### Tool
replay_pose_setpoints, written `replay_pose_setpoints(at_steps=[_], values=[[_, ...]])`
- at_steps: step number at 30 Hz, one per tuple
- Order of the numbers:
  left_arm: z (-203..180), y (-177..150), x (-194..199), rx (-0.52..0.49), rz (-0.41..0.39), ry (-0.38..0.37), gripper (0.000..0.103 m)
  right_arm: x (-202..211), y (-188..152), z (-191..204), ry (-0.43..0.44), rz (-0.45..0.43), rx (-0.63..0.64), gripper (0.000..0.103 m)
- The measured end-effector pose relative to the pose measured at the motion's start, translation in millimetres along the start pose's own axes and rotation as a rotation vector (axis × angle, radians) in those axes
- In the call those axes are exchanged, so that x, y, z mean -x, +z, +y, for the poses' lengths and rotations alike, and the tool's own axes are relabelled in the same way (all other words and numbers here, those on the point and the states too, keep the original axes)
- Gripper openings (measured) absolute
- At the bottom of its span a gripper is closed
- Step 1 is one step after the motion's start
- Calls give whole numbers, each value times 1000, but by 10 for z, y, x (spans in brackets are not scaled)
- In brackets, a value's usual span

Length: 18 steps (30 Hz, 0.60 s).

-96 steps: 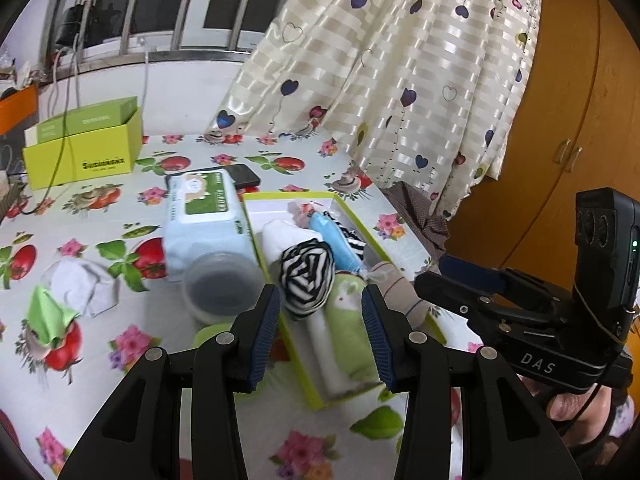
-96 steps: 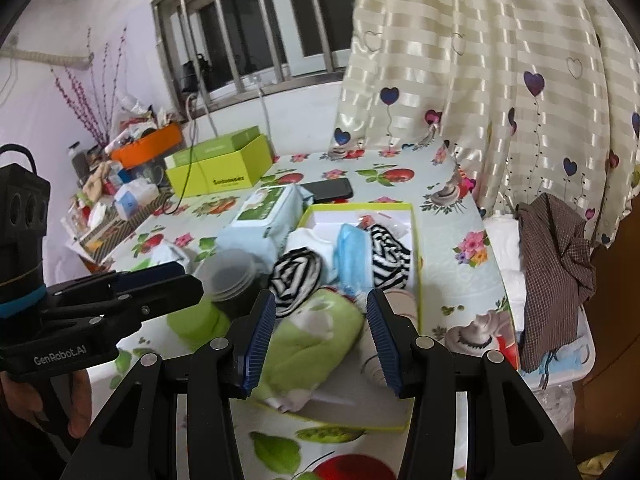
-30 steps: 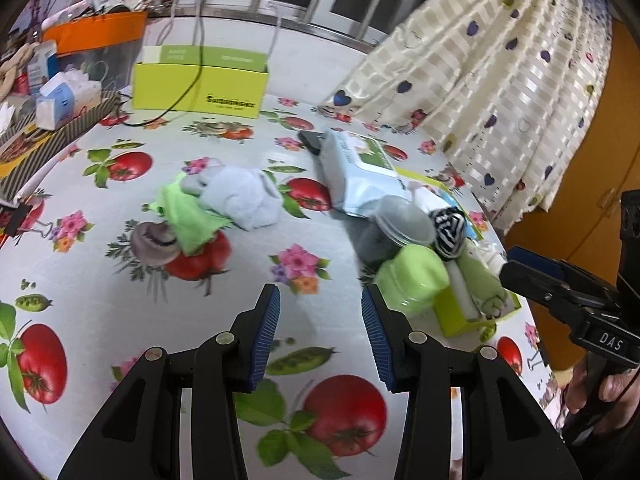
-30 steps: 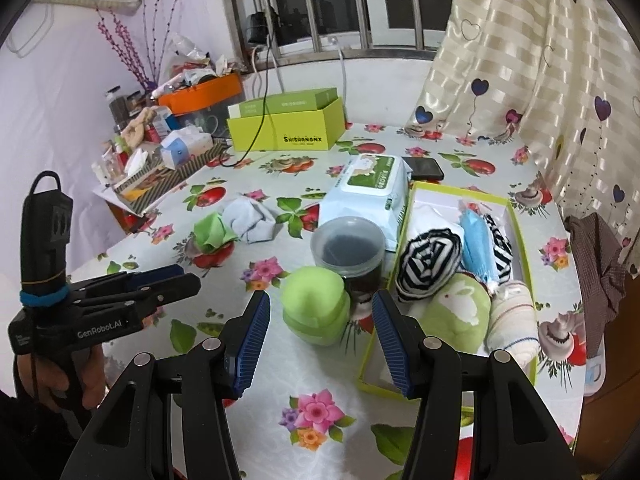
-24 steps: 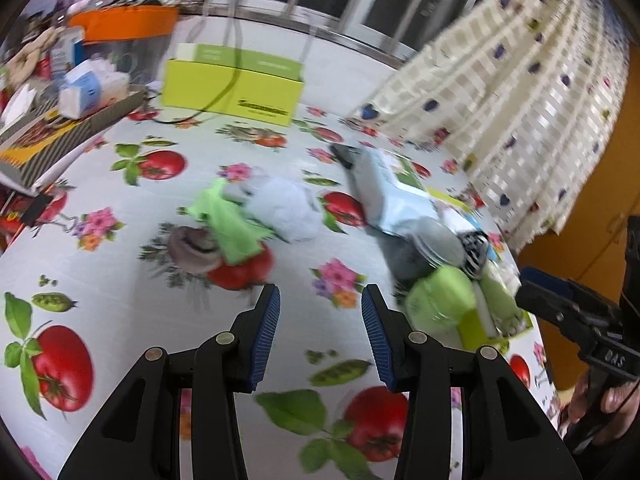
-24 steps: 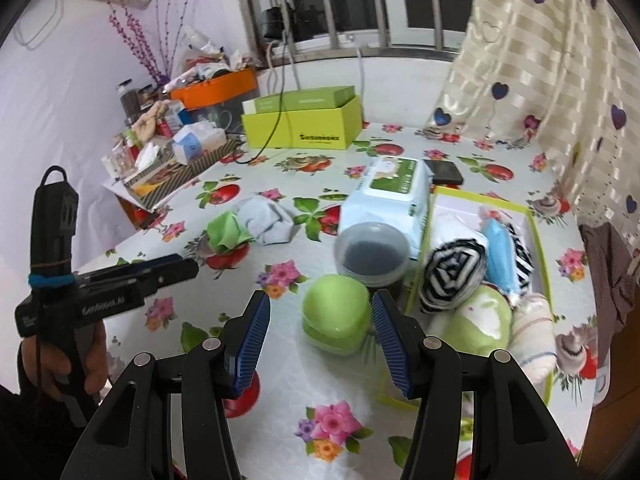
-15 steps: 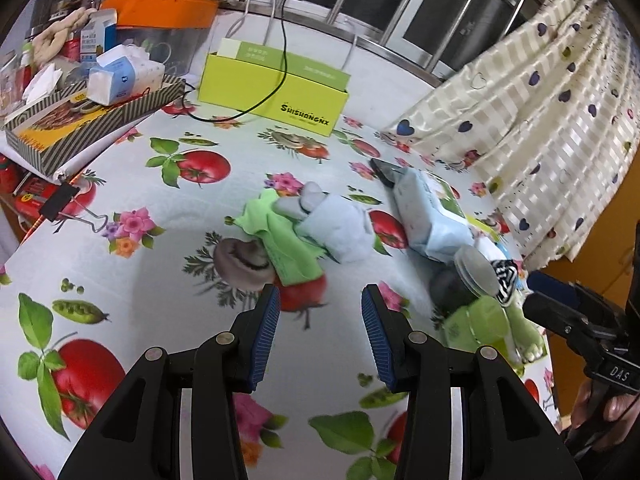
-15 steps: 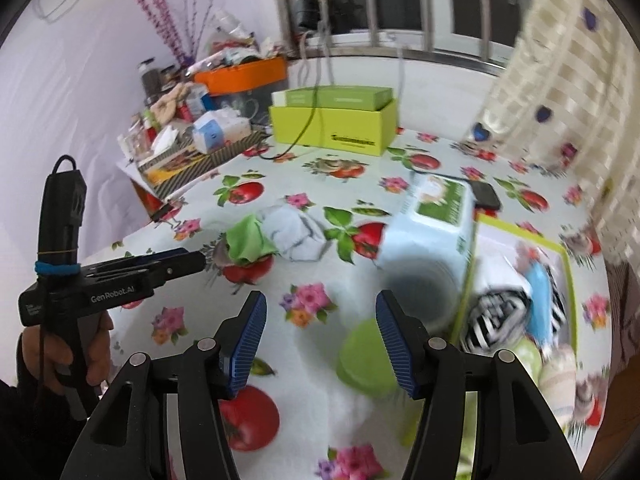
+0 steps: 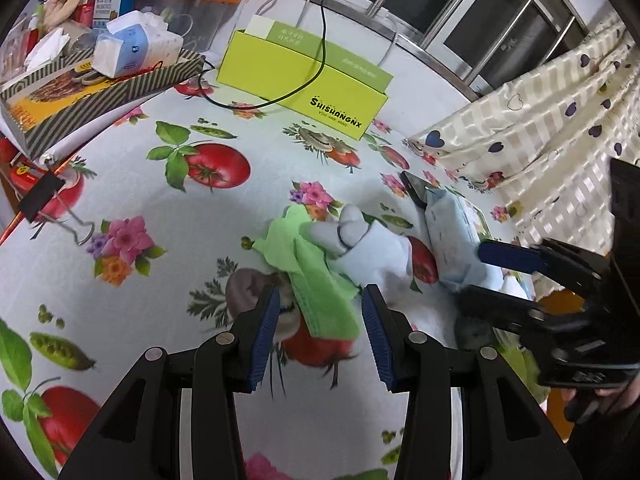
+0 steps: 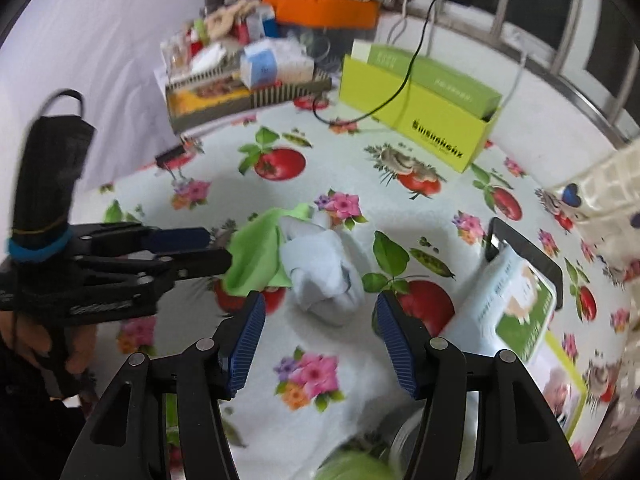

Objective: Organize soft objects
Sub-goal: 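Move the left gripper to the green cloth while the right approaches the white knit glove, then close the left gripper on the green cloth while the right closes on the white glove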

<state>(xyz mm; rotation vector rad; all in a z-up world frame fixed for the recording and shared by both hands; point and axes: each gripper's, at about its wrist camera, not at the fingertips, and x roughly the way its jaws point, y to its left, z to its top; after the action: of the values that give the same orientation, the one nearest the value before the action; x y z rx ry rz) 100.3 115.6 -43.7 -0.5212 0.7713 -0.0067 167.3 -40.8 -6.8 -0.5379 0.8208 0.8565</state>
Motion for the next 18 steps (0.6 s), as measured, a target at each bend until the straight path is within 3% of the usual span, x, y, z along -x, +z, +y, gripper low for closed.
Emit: replay_pose_setpoints(at_steps=[12,16,18], values=[[71,27,-226,15,43,-3,44,-811,328,-154,90,187,-25,57],[70,29,-280,14,59,4,44,-823,301,-183,107,177,-55,32],[67,28,-300,13,64,9,44,-718,283,-228,78,143,-80,31]])
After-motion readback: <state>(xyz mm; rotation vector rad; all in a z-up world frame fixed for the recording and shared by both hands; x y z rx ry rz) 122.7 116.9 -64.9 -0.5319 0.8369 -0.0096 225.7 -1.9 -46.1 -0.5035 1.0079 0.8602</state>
